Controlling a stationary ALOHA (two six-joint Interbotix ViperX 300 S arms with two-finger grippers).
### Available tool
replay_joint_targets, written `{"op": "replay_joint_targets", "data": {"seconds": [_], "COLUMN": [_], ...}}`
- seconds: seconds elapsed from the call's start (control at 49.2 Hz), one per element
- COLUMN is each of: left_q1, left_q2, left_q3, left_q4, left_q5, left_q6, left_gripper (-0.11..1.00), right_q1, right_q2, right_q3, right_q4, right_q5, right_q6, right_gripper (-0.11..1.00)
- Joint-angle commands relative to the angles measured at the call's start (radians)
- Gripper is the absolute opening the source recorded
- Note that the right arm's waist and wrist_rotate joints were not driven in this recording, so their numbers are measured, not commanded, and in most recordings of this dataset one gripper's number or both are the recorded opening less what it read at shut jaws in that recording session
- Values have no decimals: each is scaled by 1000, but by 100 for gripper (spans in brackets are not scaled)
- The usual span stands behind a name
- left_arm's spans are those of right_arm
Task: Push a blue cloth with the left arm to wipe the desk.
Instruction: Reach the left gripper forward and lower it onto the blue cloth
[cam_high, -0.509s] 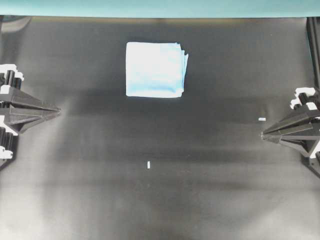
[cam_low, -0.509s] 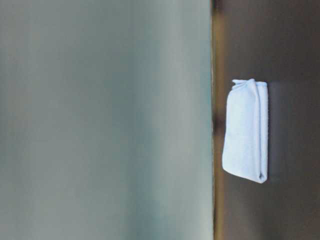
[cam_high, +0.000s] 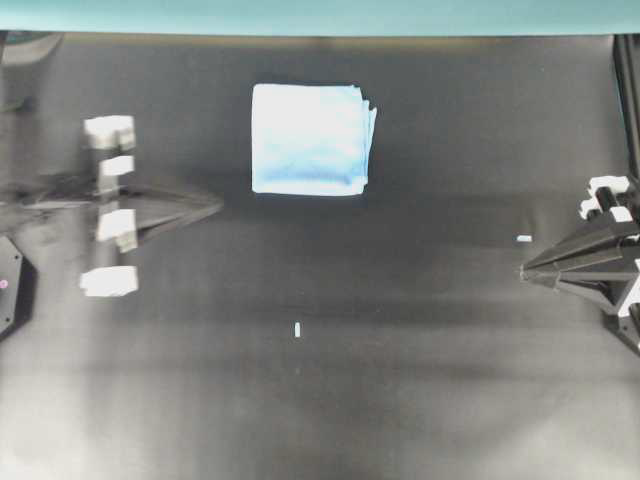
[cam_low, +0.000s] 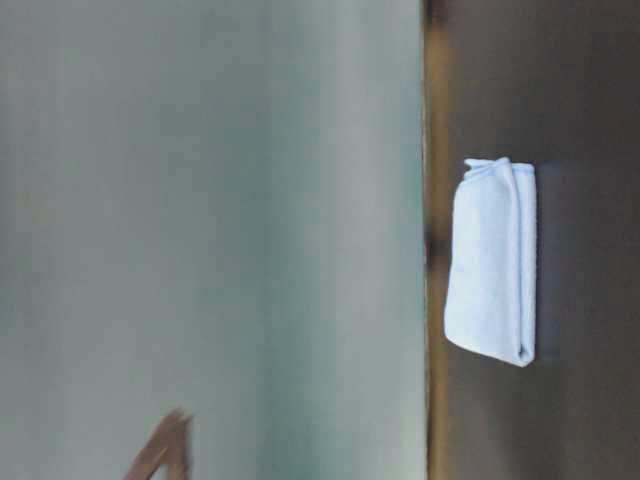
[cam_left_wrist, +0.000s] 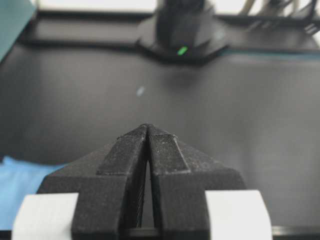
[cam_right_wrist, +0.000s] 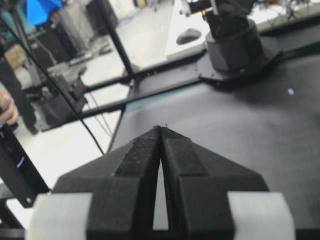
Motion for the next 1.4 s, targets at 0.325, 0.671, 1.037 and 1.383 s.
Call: {"op": "replay_joint_targets", "data": {"seconds": [0.325,0.671,1.037,1.383], "left_q1": [166,272,354,356], "left_q2": [318,584,824,910], "left_q3": [-213,-383,-505,-509], "left_q4": [3,5,5,5], "left_q5": [-9,124,147,147], "left_q6": [-5,9,-11,-12], "left_gripper": [41,87,88,88], "right_q1": [2,2,2,2], "right_q2": [8,5,5,2], "right_q3": [0,11,26,31], "right_q4": [0,0,0,0], "right_q5": [9,8,8,9], "right_q6": [-2,-2,-2,0], "right_gripper": [0,0,0,0]}}
